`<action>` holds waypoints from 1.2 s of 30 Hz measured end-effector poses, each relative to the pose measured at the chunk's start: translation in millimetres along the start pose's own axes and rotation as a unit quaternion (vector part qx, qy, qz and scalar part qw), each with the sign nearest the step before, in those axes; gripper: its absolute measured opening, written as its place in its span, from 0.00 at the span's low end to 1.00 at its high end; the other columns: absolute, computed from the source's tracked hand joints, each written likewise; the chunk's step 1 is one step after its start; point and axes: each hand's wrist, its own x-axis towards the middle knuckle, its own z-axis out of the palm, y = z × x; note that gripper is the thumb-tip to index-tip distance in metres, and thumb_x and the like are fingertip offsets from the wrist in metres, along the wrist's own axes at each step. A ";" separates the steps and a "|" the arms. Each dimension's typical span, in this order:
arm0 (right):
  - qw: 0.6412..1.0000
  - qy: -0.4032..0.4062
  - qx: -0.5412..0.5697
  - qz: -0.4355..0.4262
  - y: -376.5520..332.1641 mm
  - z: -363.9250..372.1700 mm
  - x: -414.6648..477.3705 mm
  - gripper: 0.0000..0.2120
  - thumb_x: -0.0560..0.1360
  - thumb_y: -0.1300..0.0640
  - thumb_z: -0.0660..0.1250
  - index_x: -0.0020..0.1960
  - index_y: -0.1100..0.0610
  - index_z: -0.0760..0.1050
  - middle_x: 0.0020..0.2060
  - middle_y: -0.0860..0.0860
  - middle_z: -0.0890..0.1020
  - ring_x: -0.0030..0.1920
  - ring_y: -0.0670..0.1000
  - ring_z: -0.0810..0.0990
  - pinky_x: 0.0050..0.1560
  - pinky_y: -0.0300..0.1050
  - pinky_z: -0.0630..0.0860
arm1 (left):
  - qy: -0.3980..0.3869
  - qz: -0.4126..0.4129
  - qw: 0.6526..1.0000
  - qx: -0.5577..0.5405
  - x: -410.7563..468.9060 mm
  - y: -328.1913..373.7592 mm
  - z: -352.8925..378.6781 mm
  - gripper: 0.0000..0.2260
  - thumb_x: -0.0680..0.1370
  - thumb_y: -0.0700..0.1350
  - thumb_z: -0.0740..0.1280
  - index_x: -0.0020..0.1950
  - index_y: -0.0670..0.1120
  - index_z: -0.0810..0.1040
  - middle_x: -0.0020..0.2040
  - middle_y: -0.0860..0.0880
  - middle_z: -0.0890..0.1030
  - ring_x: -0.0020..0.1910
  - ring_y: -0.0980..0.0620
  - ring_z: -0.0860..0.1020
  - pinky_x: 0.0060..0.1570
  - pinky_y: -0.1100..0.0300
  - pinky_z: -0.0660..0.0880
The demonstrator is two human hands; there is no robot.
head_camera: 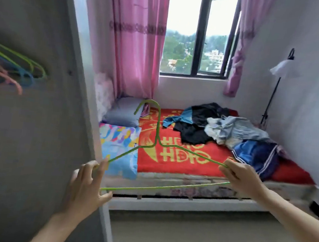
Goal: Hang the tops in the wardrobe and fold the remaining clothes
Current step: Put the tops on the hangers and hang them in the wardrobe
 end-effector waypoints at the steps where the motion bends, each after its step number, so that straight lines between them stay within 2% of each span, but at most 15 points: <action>1: 1.000 -0.007 -0.006 0.020 10.4 -1.4 -9.6 0.20 0.77 0.36 0.50 0.39 0.51 0.64 0.25 0.41 0.66 0.27 0.49 0.66 0.26 0.43 0.63 | -0.015 -0.001 1.000 -0.014 2.2 8.9 8.8 0.52 0.45 0.50 0.83 0.65 0.43 0.66 0.51 0.42 0.69 0.49 0.44 0.69 0.39 0.43 0.76; 4: 0.991 -0.024 -0.065 0.112 74.2 -26.0 -48.6 0.21 0.73 0.35 0.52 0.38 0.52 0.66 0.22 0.43 0.66 0.29 0.50 0.71 0.29 0.45 0.64 | -0.029 0.046 0.997 -0.051 33.2 67.0 54.4 0.51 0.45 0.51 0.83 0.65 0.43 0.67 0.50 0.44 0.69 0.48 0.44 0.69 0.38 0.47 0.77; 7: 0.977 -0.036 -0.114 0.178 126.5 -52.1 -74.1 0.13 0.71 0.40 0.54 0.39 0.50 0.64 0.22 0.45 0.66 0.37 0.50 0.74 0.25 0.42 0.60 | -0.031 0.077 0.992 -0.094 62.2 126.7 100.9 0.51 0.44 0.51 0.82 0.64 0.43 0.68 0.49 0.44 0.68 0.47 0.45 0.69 0.37 0.48 0.78; 9: 0.965 -0.054 -0.121 0.226 160.7 -67.0 -89.5 0.13 0.70 0.42 0.53 0.35 0.50 0.65 0.23 0.45 0.67 0.30 0.50 0.73 0.23 0.36 0.56 | -0.033 0.092 0.987 -0.124 75.7 166.8 132.0 0.50 0.44 0.50 0.83 0.63 0.42 0.68 0.50 0.44 0.68 0.47 0.46 0.69 0.36 0.48 0.78; 10: 0.963 -0.060 -0.121 0.233 172.4 -68.5 -95.6 0.13 0.70 0.42 0.54 0.33 0.50 0.66 0.23 0.45 0.67 0.26 0.48 0.72 0.24 0.37 0.56 | -0.044 0.098 0.985 -0.139 79.4 179.8 140.6 0.50 0.44 0.50 0.83 0.63 0.42 0.68 0.50 0.44 0.68 0.47 0.46 0.69 0.35 0.48 0.78; 11: 0.959 -0.062 -0.124 0.245 182.0 -70.5 -100.6 0.13 0.71 0.44 0.56 0.33 0.50 0.68 0.24 0.45 0.67 0.28 0.50 0.72 0.25 0.40 0.59 | -0.054 0.101 0.983 -0.145 82.2 192.7 148.9 0.50 0.44 0.50 0.83 0.63 0.42 0.68 0.51 0.45 0.69 0.47 0.46 0.69 0.36 0.48 0.78; 14: 0.937 -0.096 -0.092 0.323 213.3 -72.1 -114.3 0.06 0.75 0.56 0.66 0.40 0.55 0.75 0.30 0.45 0.73 0.34 0.51 0.73 0.35 0.44 0.65 | -0.075 0.121 0.974 -0.174 87.8 231.1 177.8 0.50 0.44 0.49 0.83 0.63 0.42 0.68 0.53 0.46 0.70 0.49 0.47 0.70 0.39 0.47 0.78; 18: 0.920 -0.140 -0.053 0.362 231.9 -53.6 -126.4 0.03 0.77 0.58 0.64 0.47 0.57 0.75 0.31 0.44 0.71 0.37 0.52 0.72 0.37 0.43 0.64 | -0.125 0.133 0.968 -0.174 87.2 260.8 205.6 0.51 0.45 0.50 0.83 0.64 0.43 0.66 0.54 0.48 0.69 0.48 0.48 0.70 0.42 0.48 0.75; 21: 0.908 -0.138 -0.012 0.396 247.0 -35.6 -136.3 0.04 0.78 0.59 0.62 0.49 0.58 0.75 0.31 0.43 0.71 0.37 0.52 0.71 0.37 0.44 0.63 | -0.157 0.135 0.963 -0.172 87.5 273.5 225.0 0.51 0.45 0.50 0.83 0.64 0.42 0.67 0.53 0.48 0.69 0.48 0.48 0.69 0.40 0.48 0.77; 22: 0.904 -0.136 0.000 0.406 248.6 -31.9 -136.3 0.03 0.78 0.60 0.62 0.48 0.56 0.74 0.30 0.43 0.71 0.36 0.52 0.71 0.37 0.45 0.63 | -0.172 0.133 0.961 -0.171 86.8 273.3 230.4 0.51 0.45 0.50 0.83 0.65 0.42 0.67 0.53 0.49 0.70 0.48 0.48 0.69 0.40 0.48 0.77; 24: 0.895 -0.143 0.022 0.422 261.3 -21.4 -136.0 0.05 0.78 0.60 0.62 0.44 0.52 0.71 0.28 0.43 0.71 0.32 0.47 0.70 0.34 0.38 0.64 | -0.199 0.128 0.957 -0.170 87.5 274.7 247.6 0.51 0.47 0.51 0.83 0.66 0.43 0.66 0.54 0.49 0.70 0.48 0.49 0.70 0.43 0.51 0.74; 26: 0.888 -0.149 0.043 0.432 276.2 -10.5 -131.0 0.06 0.77 0.61 0.62 0.43 0.51 0.70 0.28 0.44 0.72 0.31 0.43 0.69 0.35 0.34 0.66 | -0.218 0.119 0.953 -0.172 87.5 274.9 263.0 0.52 0.47 0.52 0.83 0.67 0.44 0.66 0.53 0.49 0.73 0.49 0.50 0.70 0.45 0.53 0.72; 32: 0.883 -0.165 0.082 0.432 341.5 30.3 -82.6 0.08 0.77 0.61 0.63 0.42 0.49 0.72 0.31 0.45 0.76 0.31 0.45 0.71 0.35 0.37 0.66 | -0.263 0.058 0.943 -0.197 112.6 273.3 328.0 0.52 0.48 0.56 0.83 0.68 0.45 0.66 0.50 0.48 0.78 0.49 0.53 0.70 0.38 0.51 0.77; 34: 0.884 -0.173 0.081 0.428 368.2 44.2 -56.7 0.09 0.77 0.60 0.63 0.41 0.47 0.72 0.31 0.45 0.77 0.34 0.48 0.73 0.39 0.46 0.69 | -0.271 0.027 0.936 -0.225 129.7 271.8 356.8 0.44 0.57 0.62 0.75 0.68 0.46 0.68 0.50 0.50 0.78 0.48 0.55 0.71 0.38 0.53 0.76; 36: 0.892 -0.178 0.078 0.408 391.7 55.5 -33.7 0.12 0.76 0.61 0.63 0.39 0.45 0.71 0.29 0.44 0.75 0.35 0.49 0.73 0.41 0.48 0.70 | -0.276 -0.050 0.917 -0.283 147.3 273.0 383.0 0.34 0.65 0.63 0.67 0.65 0.45 0.73 0.47 0.54 0.79 0.45 0.58 0.75 0.40 0.55 0.76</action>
